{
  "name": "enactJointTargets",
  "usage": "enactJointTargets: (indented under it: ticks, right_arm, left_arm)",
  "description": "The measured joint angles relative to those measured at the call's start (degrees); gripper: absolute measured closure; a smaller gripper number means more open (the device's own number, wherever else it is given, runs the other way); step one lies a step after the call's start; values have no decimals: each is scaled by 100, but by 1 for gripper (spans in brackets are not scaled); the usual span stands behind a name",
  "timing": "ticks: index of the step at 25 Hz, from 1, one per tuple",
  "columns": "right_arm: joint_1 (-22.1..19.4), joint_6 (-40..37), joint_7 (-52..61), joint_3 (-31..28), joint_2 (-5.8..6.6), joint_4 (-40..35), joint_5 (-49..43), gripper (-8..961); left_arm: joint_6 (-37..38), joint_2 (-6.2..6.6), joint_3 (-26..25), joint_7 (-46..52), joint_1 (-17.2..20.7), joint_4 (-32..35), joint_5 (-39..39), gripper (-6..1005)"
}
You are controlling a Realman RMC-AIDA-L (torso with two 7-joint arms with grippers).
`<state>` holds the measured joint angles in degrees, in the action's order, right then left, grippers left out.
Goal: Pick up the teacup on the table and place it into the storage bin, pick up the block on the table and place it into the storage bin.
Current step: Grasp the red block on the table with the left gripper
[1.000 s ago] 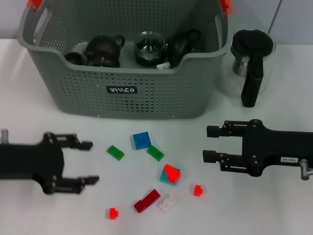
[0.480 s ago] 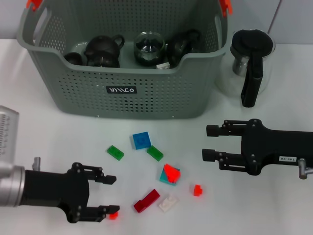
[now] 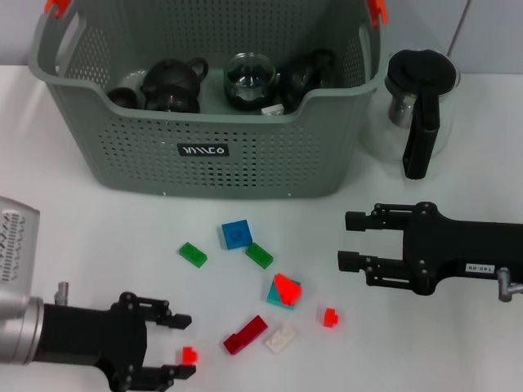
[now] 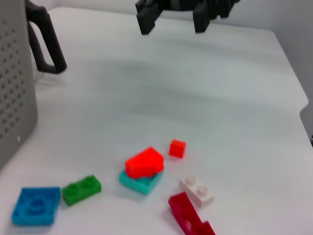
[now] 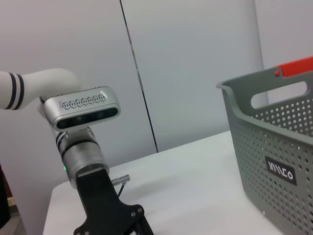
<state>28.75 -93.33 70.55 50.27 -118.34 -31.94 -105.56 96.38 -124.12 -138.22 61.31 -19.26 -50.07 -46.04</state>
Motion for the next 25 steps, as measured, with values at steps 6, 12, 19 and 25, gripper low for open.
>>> enactJointTargets:
  ticks: [6,12,19,25]
  right_arm:
    - [-1,15,-13,0,4,14,0,309]
    - [-1,45,-15,0,4,14,0,308]
    - [-1,47,-1,0,4,13,0,308]
    - [7,38,1,0,11,13,0,307]
  left_arm:
    - [-168,-11,9,-2,-3,159,118,379]
    - [-389,-23,6,-57,-20,268,114,378]
    - [-439,-25,5,-189,9,301,83,439]
    - [-405,-25,63,-23,-48,296,116,536]
